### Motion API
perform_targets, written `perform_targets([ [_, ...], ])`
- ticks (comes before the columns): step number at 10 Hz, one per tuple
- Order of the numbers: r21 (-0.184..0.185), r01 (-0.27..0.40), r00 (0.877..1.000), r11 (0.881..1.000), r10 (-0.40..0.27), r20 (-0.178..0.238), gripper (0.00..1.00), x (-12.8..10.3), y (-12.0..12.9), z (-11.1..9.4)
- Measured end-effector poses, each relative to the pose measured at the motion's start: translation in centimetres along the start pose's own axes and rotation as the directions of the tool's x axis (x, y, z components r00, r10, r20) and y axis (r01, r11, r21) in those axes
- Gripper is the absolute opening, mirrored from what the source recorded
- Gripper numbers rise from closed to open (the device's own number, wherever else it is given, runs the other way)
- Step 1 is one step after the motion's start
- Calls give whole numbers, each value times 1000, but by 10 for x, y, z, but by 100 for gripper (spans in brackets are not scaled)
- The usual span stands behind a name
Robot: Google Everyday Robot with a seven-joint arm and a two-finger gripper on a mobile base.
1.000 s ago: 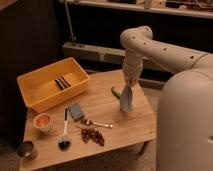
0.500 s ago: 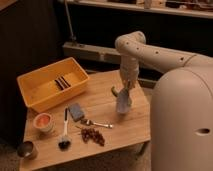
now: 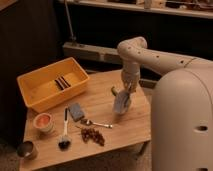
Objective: Place towel in plastic cup
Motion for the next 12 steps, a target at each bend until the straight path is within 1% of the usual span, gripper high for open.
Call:
perform_targets([
  [4,-4,-58,998,998,58,-26,0,3,-17,26],
  [6,7,-92,995,996,93,-39,0,5,-30,34],
  [9,37,-149,987,988,151,-52,0,10,-55,39],
  [10,48,-157,986,987,159,-51,0,10,-60,40],
  [12,54,-154,986,987,157,-53,0,8,-58,40],
])
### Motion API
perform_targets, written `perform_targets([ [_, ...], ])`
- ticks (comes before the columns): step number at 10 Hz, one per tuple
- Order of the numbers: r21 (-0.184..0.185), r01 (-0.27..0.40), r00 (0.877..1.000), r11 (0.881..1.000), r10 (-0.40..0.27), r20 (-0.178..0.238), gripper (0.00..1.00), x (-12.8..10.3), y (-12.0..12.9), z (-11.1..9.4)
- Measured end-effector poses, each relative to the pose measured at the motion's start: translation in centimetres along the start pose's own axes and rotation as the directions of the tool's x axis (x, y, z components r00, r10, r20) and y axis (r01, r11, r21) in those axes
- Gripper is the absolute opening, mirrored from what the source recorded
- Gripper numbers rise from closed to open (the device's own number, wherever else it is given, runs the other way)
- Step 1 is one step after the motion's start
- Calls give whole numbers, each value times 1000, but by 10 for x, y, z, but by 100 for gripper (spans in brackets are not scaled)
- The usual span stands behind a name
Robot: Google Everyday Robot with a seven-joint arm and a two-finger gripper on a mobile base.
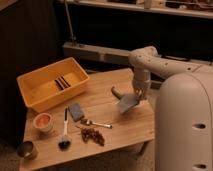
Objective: Place towel in plastic cup
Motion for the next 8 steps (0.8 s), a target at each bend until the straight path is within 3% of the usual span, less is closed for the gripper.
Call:
perform_targets([
  [2,3,11,1000,1000,-11,2,5,-2,6,-2],
  [8,18,-36,999,999,36,-40,64,-3,-8,3],
])
